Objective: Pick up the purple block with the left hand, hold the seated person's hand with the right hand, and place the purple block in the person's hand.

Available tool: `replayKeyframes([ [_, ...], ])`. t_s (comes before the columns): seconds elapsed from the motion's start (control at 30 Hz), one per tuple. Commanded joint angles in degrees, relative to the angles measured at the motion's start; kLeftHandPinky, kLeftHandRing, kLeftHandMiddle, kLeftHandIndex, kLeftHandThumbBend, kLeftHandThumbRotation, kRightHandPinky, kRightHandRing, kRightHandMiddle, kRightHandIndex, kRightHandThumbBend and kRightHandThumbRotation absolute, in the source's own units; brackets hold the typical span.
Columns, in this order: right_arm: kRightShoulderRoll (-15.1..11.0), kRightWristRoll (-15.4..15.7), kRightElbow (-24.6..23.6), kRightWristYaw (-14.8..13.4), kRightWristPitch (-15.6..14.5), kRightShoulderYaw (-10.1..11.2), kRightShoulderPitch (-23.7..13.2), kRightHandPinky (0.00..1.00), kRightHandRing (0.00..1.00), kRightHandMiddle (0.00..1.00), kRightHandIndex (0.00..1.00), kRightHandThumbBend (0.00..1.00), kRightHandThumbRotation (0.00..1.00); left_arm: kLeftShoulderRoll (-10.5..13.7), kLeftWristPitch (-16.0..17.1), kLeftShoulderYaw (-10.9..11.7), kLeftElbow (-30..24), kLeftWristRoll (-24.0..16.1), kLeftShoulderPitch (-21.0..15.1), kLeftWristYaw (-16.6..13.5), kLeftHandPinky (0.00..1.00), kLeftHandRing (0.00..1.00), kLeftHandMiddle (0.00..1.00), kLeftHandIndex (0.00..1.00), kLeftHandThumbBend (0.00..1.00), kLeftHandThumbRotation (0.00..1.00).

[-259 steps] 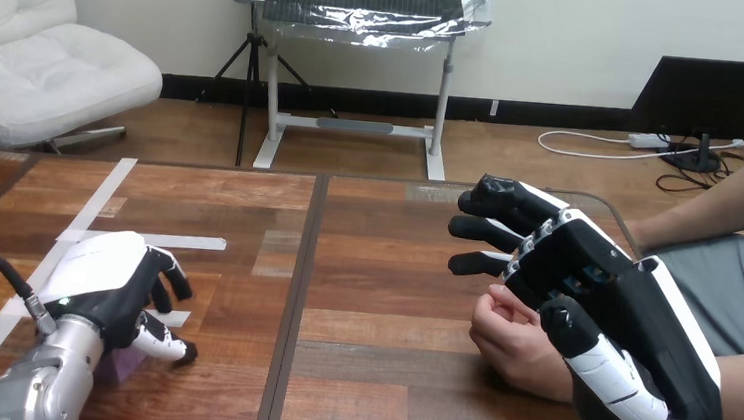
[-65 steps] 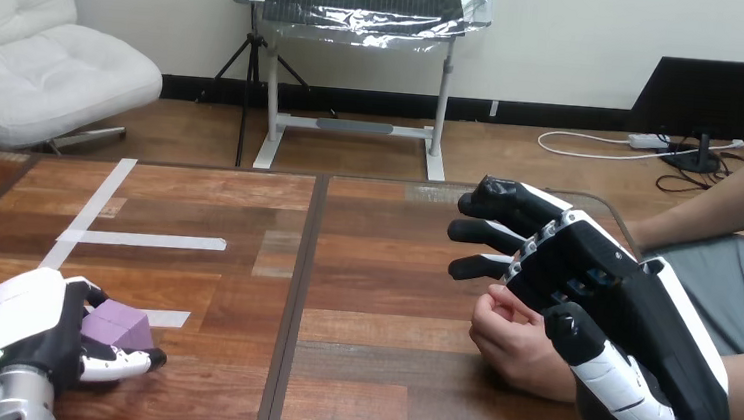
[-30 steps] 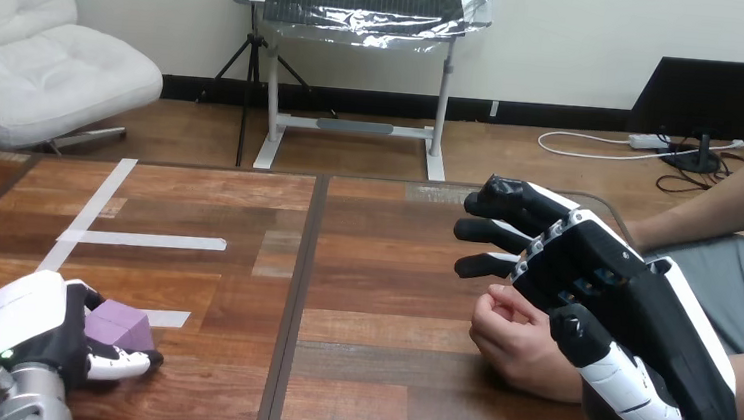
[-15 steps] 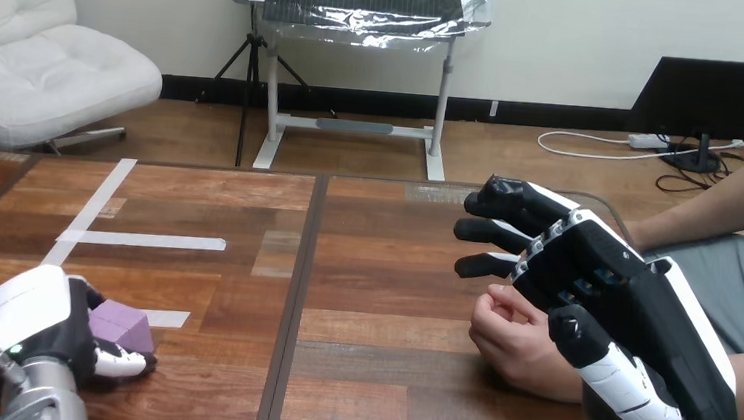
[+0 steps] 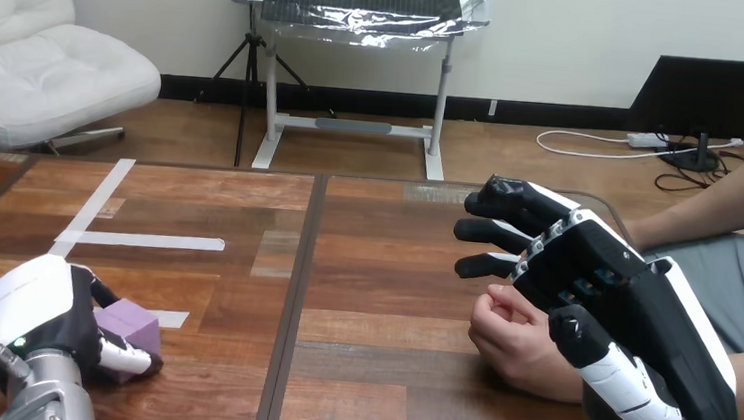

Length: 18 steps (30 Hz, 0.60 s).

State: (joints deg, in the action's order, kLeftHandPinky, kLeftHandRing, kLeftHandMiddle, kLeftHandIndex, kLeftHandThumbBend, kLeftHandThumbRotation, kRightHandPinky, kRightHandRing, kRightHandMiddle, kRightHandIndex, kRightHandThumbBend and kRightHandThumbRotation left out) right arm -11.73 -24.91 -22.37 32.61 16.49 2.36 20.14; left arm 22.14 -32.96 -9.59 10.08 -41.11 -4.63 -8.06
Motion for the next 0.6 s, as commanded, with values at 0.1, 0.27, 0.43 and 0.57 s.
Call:
replayKeyframes([
  [0.1, -0.6, -1.06, -2.51, 0.13, 0.57, 0.41, -2.33, 0.69, 0.79, 0.82, 0.79, 0.73, 0.55, 0.2, 1.92, 1.46, -0.38, 0.96, -1.78, -2.1, 0.09, 0.17, 0.28, 0.47, 0.75, 0.0],
  [0.27, -0.63, -1.3, -2.41, 0.29, 0.56, 0.42, -2.5, 0.69, 0.79, 0.82, 0.79, 0.73, 0.55, 0.07, 1.51, 1.61, -0.97, 1.41, -1.7, -1.87, 0.09, 0.17, 0.28, 0.45, 0.75, 0.0],
  [0.43, -0.61, -1.3, -2.39, 0.29, 0.48, 0.42, -2.54, 0.69, 0.79, 0.82, 0.8, 0.73, 0.55, 0.12, 2.28, 1.81, -1.11, 1.95, -1.44, -2.42, 0.1, 0.17, 0.28, 0.45, 0.76, 0.0],
  [0.57, -0.67, -1.41, -2.3, 0.3, 0.32, 0.49, -2.61, 0.69, 0.79, 0.82, 0.79, 0.73, 0.55, 0.04, 2.63, 1.94, -1.27, 2.5, -1.35, -2.81, 0.1, 0.17, 0.28, 0.44, 0.77, 0.0],
])
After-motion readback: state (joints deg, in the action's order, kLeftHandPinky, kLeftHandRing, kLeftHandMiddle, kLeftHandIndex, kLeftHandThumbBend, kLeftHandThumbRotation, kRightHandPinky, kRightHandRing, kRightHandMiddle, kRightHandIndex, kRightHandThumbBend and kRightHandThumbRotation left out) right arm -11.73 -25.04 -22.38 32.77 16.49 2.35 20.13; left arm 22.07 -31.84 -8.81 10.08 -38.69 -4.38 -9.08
